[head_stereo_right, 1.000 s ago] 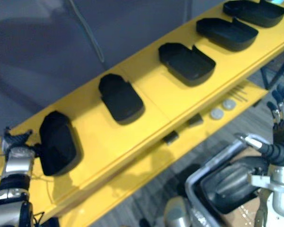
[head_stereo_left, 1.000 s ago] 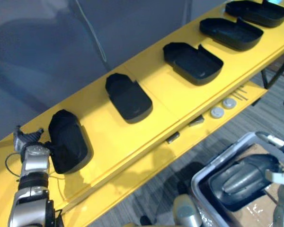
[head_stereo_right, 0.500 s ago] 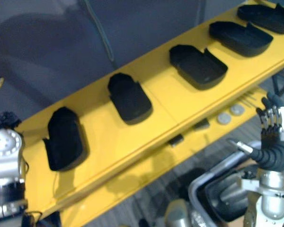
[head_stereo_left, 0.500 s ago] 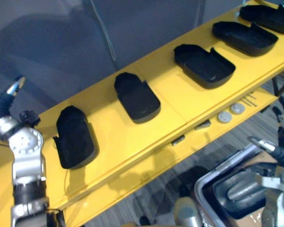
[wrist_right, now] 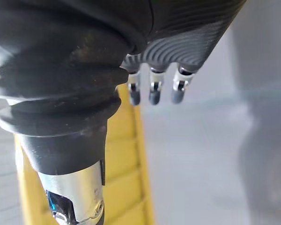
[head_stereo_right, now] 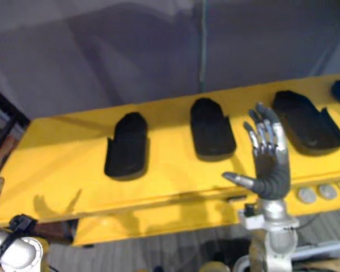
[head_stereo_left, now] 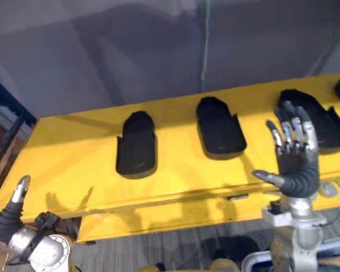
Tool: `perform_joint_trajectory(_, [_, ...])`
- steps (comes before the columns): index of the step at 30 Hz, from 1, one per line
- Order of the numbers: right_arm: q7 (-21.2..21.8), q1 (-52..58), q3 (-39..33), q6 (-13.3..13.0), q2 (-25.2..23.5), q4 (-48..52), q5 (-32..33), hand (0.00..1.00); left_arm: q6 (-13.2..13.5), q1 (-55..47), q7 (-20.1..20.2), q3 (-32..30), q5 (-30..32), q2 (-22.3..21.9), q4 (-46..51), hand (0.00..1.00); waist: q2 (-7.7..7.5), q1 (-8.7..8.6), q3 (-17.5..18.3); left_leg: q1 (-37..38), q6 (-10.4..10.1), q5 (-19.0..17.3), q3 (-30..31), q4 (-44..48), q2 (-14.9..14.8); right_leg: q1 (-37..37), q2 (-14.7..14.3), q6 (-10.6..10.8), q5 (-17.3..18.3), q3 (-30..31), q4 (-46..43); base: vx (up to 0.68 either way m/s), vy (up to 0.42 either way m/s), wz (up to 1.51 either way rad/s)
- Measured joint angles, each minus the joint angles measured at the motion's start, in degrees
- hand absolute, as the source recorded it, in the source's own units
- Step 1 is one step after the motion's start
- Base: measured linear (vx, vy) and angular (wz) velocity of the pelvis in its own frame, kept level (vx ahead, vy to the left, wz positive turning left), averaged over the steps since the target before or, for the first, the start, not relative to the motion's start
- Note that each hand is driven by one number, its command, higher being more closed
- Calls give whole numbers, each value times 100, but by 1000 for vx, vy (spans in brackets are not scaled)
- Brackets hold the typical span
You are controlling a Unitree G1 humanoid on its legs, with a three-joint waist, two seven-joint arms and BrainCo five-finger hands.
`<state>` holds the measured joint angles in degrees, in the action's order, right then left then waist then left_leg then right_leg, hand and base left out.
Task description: Walk over and take plastic housings, then place them on the shelf
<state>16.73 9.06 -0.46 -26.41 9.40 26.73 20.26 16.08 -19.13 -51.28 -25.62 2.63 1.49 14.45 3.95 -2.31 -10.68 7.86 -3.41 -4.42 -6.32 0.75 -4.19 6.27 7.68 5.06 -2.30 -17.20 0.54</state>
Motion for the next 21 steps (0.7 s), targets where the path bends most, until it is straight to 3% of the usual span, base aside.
perform_joint_trajectory(1, [103,-88,121,68,50,-76,45,0,-2,3,-81,-59,16,2,-197,0,-29,37,19,0,-15,9,15,-26,1,7,-9,0,0,-13,22,54,-1,19])
perform_joint_trajectory(7, [1514,-905,1297,1387,751,-722,431,0,129,182,-337,-346,-286,51,-2877,0,-337,313,269,-160,-59,35,318,-79,8,88,-42,2,-5,-329,186,75,3,27])
perform_joint_trajectory(8, [1613,-976,1382,1510,808,-778,490,0,134,193,-300,-344,-309,51,-3126,0,-357,333,281,-171,-59,35,331,-79,8,87,-42,1,-5,-338,189,54,18,12])
perform_joint_trajectory(10, [1940,-1230,1647,1941,987,-958,688,0,138,211,130,-333,-649,59,-4014,0,-406,393,311,-176,-60,35,385,-112,18,93,-31,-3,-2,-356,188,45,24,12])
perform_joint_trajectory(16, [2611,-1555,2074,2684,1135,-1054,1242,0,66,169,1155,-335,-963,62,-5180,0,-491,477,358,-184,-61,32,421,-130,46,99,29,-10,3,-398,172,-4,20,4])
perform_joint_trajectory(17, [2889,-1651,2268,2956,1135,-1169,1277,0,9,165,1431,-341,-1172,68,-5378,0,-528,486,380,-183,-60,31,421,-131,61,98,42,-12,6,-397,161,-49,24,0])
perform_joint_trajectory(21, [3097,-1672,2623,3383,1143,-1276,1268,0,-180,171,1885,-290,-1192,189,-5901,0,-639,538,428,-188,-59,30,428,-122,67,84,33,-42,60,-350,115,-39,6,0])
